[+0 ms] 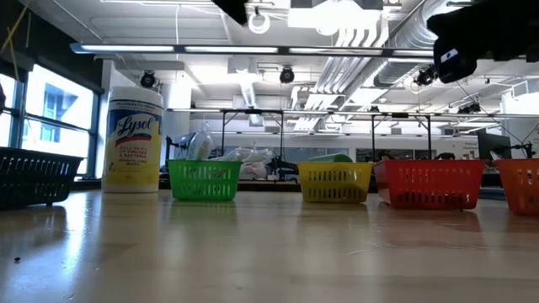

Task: Pick & Place Travel size toiletries
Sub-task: Return to Home Position

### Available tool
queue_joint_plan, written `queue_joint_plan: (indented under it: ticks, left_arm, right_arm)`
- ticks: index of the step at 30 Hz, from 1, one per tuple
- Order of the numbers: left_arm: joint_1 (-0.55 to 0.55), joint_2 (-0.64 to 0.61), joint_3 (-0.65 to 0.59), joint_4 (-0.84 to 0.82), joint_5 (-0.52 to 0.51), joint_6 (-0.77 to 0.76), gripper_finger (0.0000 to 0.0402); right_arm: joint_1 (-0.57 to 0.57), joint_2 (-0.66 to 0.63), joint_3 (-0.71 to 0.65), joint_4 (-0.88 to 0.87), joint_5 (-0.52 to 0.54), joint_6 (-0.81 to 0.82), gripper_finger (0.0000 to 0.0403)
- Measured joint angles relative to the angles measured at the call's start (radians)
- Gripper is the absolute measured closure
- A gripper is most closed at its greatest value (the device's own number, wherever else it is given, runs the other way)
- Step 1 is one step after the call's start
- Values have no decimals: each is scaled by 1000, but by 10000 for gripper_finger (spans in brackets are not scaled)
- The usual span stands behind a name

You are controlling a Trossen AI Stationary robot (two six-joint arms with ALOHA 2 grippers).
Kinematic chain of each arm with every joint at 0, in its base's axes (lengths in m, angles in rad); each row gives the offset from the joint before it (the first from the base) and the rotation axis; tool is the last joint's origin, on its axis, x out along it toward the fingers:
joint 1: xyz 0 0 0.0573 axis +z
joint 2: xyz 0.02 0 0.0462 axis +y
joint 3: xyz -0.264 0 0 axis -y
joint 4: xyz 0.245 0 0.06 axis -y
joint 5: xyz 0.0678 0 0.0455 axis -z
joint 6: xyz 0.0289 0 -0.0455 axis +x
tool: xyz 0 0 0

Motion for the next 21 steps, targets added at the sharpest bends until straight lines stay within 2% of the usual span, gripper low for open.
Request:
queue_joint_plan:
  ticks: [2, 4, 7, 8, 11, 14, 18, 21]
  left_arm:
    - [-25, -57, -1, -40, 53, -97, 391]
    - [-58, -120, -42, -54, 95, -179, 388]
    - [-126, -242, -168, 4, 129, -247, 397]
    - [-147, -285, -223, 55, 124, -274, 399]
    - [-214, -451, -446, 261, 60, -367, 399]
    - [-256, -629, -701, 513, -45, -435, 401]
    - [-261, -837, -1037, 842, -226, -532, 401]
    - [-231, -951, -1235, 1045, -305, -530, 401]
  right_arm:
    - [0, 0, 0, 17, -20, -20, 401]
    - [0, 0, 0, 50, 22, -26, 401]
    - [-10, -8, 1, 53, 131, -60, 401]
    - [-24, -10, 0, 58, 135, -75, 401]
    - [-93, -26, 0, 55, 111, -90, 401]
    - [-174, -57, 0, 30, 13, -43, 401]
    - [-275, -127, 0, -33, -180, 23, 401]
    - [-322, -213, 0, -98, -216, 80, 401]
